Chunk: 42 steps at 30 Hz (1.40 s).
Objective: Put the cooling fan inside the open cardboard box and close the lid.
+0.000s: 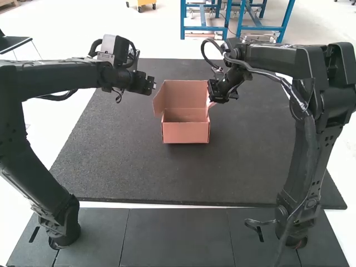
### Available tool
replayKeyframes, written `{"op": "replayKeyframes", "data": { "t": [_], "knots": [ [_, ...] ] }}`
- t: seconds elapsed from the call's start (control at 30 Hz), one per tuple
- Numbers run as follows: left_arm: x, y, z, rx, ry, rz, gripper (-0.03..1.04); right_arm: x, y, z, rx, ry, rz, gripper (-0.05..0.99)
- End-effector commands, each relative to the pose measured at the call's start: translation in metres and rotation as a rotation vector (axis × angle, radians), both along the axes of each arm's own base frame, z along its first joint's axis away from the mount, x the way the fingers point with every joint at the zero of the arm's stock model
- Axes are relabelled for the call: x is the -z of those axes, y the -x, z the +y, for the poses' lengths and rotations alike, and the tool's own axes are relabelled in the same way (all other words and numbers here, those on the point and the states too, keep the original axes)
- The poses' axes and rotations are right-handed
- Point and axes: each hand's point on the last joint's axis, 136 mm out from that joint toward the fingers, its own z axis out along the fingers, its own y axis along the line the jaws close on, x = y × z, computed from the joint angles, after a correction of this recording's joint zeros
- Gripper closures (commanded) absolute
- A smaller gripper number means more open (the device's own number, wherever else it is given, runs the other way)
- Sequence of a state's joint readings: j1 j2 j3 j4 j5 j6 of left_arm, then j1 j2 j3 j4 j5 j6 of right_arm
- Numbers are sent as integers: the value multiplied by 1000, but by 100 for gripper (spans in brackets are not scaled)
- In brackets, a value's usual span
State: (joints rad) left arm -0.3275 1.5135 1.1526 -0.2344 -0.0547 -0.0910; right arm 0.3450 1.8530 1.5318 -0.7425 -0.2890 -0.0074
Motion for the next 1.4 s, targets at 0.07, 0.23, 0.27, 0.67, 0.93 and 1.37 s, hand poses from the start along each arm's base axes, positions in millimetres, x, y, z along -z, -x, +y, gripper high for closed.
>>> {"op": "replayKeyframes", "data": {
  "t": [0.07, 0.23, 0.27, 0.67, 0.93, 1.37],
  "knots": [
    [22, -1, 6, -23, -36, 30, 4, -33, -3, 7, -3, -34, -75, 95],
    [35, -3, 4, -20, -43, 51, 4, -33, -3, 6, -2, -34, -77, 95],
    [36, -4, 4, -20, -43, 51, 4, -33, -3, 7, -2, -34, -78, 95],
    [47, -13, 1, -20, -46, 51, 4, -33, -4, 5, 1, -34, -79, 95],
    [34, -15, -15, 26, -13, 20, 4, -34, -5, 4, 3, -34, -80, 95],
    [21, -11, -34, 75, 10, 14, 4, -52, -15, 5, 14, -53, -122, 95]
  ]
}}
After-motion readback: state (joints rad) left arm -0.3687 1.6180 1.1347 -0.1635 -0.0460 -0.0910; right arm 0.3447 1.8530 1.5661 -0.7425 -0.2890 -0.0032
